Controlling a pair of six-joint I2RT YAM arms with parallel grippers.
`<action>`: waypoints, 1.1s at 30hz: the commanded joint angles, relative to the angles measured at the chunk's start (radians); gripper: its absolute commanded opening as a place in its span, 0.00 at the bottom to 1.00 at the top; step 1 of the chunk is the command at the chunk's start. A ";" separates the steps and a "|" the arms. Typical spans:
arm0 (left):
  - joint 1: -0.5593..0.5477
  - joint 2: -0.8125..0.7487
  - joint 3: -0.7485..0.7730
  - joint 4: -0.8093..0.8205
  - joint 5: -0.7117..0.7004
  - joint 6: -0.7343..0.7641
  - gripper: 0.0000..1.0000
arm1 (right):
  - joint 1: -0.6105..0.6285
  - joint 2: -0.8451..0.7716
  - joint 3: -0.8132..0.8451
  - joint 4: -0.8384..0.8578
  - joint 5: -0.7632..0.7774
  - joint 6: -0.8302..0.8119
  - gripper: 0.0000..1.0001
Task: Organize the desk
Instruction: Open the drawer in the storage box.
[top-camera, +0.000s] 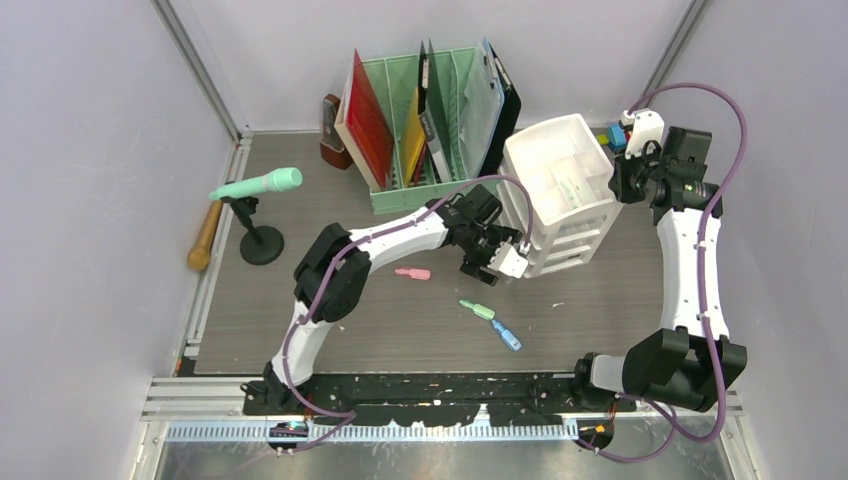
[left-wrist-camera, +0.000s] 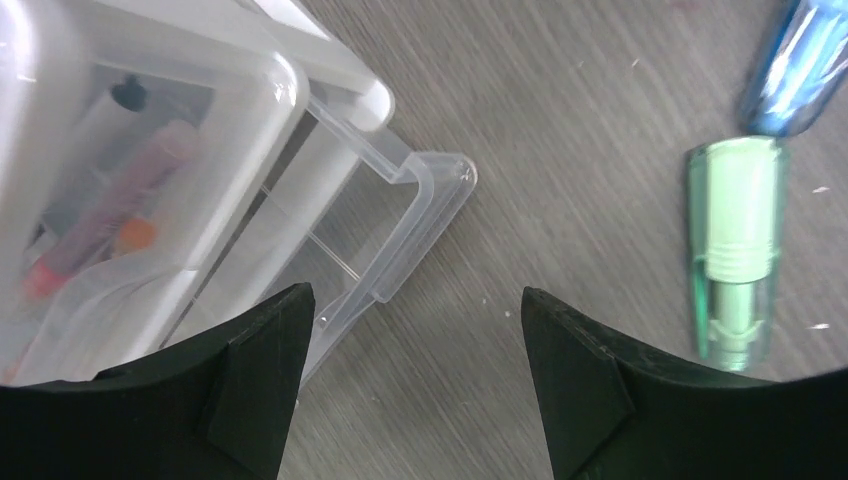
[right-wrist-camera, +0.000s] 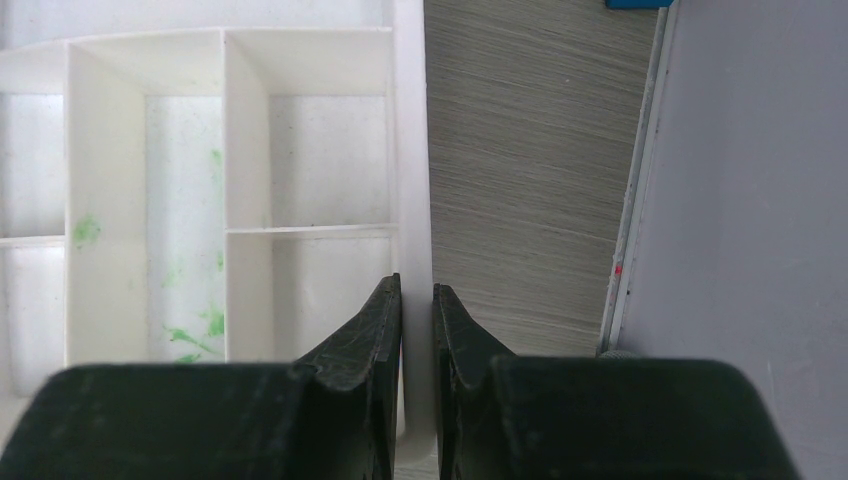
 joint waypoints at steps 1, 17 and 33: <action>0.000 0.046 0.055 -0.012 -0.060 0.138 0.78 | -0.005 0.027 -0.032 0.017 0.090 -0.045 0.00; -0.003 -0.062 -0.121 -0.056 -0.115 0.215 0.75 | -0.004 0.049 0.015 0.026 0.131 -0.059 0.00; -0.003 -0.162 -0.160 0.005 -0.126 -0.019 0.78 | -0.004 0.071 0.042 0.011 0.109 -0.060 0.00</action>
